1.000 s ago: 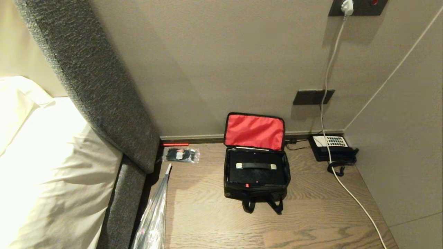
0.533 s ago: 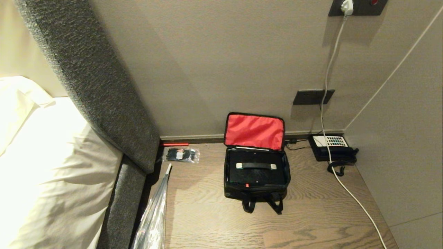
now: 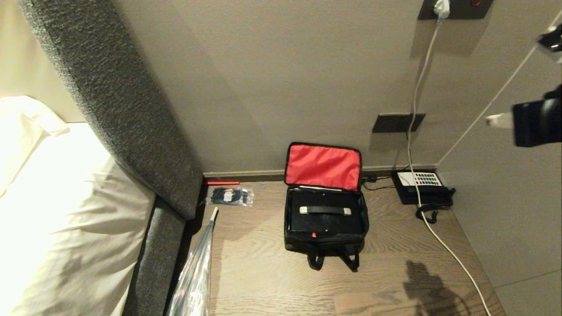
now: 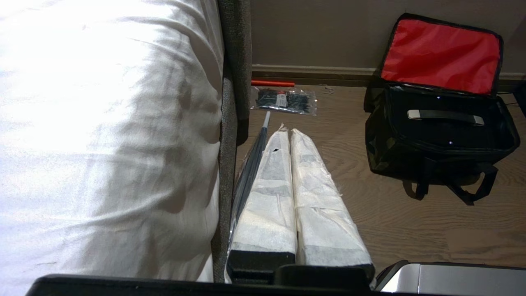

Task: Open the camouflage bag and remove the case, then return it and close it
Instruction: Grip the handle

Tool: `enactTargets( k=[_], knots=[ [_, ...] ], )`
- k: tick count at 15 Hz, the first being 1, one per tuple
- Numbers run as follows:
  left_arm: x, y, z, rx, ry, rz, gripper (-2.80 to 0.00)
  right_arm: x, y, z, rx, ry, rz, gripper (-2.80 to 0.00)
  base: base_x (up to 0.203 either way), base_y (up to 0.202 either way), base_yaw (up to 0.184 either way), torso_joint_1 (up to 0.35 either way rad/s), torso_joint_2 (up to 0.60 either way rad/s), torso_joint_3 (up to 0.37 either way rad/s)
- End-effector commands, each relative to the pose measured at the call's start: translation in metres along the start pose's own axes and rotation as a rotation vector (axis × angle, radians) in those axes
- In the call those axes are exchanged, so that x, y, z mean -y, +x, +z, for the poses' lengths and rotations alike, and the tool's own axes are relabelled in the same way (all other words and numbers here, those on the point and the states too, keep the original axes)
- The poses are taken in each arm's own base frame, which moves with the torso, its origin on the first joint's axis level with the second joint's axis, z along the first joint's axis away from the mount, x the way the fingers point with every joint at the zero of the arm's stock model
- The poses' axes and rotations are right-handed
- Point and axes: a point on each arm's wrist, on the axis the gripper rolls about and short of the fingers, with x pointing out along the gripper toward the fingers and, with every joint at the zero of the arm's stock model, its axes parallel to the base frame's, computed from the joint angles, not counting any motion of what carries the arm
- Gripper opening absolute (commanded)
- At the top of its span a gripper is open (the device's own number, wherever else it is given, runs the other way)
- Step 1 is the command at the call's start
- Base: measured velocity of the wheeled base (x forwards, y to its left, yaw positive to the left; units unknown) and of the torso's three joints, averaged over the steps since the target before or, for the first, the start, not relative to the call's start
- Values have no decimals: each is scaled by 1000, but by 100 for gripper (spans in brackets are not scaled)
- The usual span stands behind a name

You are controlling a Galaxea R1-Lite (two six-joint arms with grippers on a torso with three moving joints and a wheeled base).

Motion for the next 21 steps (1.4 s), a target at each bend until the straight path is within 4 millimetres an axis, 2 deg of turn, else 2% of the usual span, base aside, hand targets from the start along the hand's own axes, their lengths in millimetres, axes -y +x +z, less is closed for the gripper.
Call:
enactTargets(
  k=[1, 6, 9, 10, 14, 15, 18, 21],
  knots=[
    [0, 0, 0, 2, -1, 0, -280, -34, 97, -28, 36, -52, -23, -280, 0, 0, 0, 0, 0, 0],
    [0, 0, 0, 2, -1, 0, -280, -87, 192, -121, -43, -122, -51, -280, 0, 0, 0, 0, 0, 0],
    [0, 0, 0, 2, -1, 0, -280, -107, 230, -165, -43, -125, -36, -280, 0, 0, 0, 0, 0, 0],
    [0, 0, 0, 2, -1, 0, -280, -111, 237, -176, -59, -121, -26, 0, 0, 0, 0, 0, 0, 0],
    [0, 0, 0, 3, -1, 0, -280, -122, 258, -215, -170, -154, -28, 0, 0, 0, 0, 0, 0, 0],
    [0, 0, 0, 2, -1, 0, -280, -125, 259, -225, -201, -186, -67, 0, 0, 0, 0, 0, 0, 0],
    [0, 0, 0, 3, -1, 0, -280, -140, 260, -214, -139, -345, -148, 0, 0, 0, 0, 0, 0, 0],
    [0, 0, 0, 3, -1, -1, -280, -145, 247, -226, -177, -378, -114, 0, 0, 0, 0, 0, 0, 0]
  ],
)
